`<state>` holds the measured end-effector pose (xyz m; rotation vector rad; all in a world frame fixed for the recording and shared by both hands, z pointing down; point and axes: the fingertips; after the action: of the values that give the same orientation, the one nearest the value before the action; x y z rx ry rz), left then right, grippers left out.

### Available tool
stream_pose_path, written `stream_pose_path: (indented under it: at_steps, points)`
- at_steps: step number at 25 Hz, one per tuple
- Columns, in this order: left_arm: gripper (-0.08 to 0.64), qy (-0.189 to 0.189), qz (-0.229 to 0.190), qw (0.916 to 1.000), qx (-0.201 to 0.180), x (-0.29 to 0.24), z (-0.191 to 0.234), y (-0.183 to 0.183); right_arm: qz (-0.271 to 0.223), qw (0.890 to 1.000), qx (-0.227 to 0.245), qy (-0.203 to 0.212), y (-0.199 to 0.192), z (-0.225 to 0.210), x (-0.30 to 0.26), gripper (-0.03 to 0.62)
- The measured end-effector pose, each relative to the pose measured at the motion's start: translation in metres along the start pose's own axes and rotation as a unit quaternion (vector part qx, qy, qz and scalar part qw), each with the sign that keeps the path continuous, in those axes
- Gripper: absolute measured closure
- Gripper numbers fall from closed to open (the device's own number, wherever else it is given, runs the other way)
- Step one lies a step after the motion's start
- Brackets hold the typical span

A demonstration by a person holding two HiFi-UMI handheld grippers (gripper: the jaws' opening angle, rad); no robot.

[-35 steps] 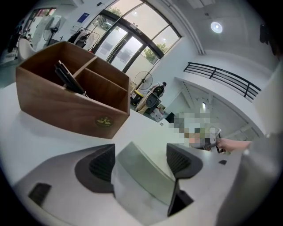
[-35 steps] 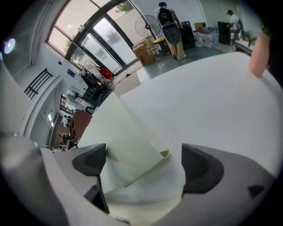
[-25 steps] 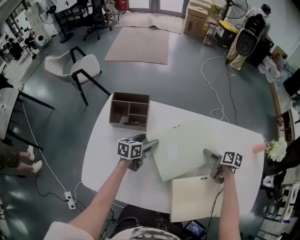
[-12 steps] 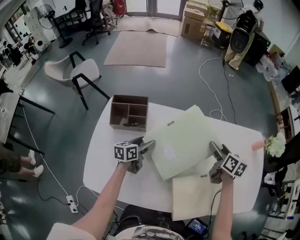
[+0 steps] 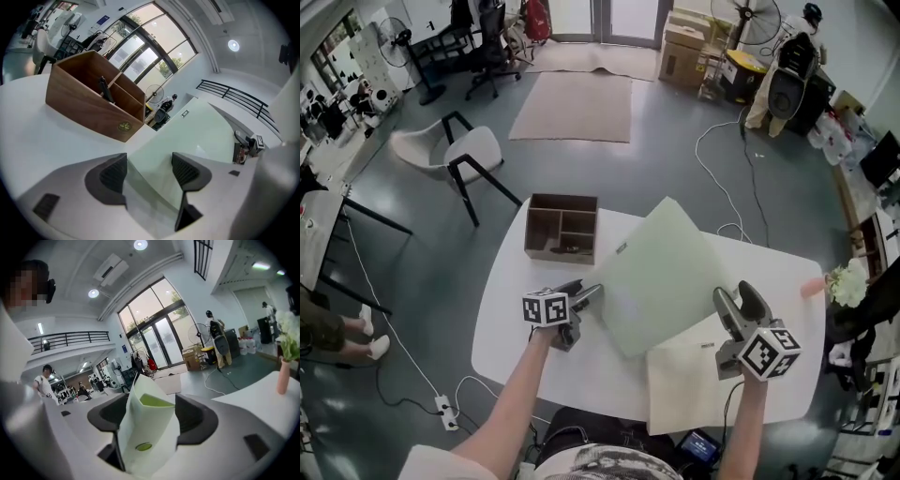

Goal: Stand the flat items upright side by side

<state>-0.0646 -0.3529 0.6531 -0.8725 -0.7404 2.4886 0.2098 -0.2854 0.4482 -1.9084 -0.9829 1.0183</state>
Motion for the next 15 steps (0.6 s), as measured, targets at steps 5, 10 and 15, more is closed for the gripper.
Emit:
stream_pose_path:
  at_steps: [5, 10, 15]
  points:
    - [0.265, 0.000, -0.016, 0.9996, 0.025, 0.010, 0.006, -0.002, -0.007, 0.998, 0.053, 0.014, 0.008, 0.043, 0.008, 0.261]
    - [0.337, 0.008, -0.034, 0.9989, 0.030, 0.016, 0.007, 0.000, -0.013, 0.996, 0.081, 0.045, 0.007, 0.088, 0.015, 0.264]
    - [0.397, 0.034, -0.040, 0.9986, 0.010, 0.021, 0.012, 0.002, -0.020, 0.992, 0.088, 0.084, -0.003, 0.130, 0.012, 0.285]
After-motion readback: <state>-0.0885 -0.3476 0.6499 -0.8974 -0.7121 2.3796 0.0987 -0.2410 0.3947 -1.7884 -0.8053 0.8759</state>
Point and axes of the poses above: the fingertips, and each gripper's own axes: x backward along the fingers, z to its left, y out of its top, and after that the axes turned 4 degrees about y, right-handed
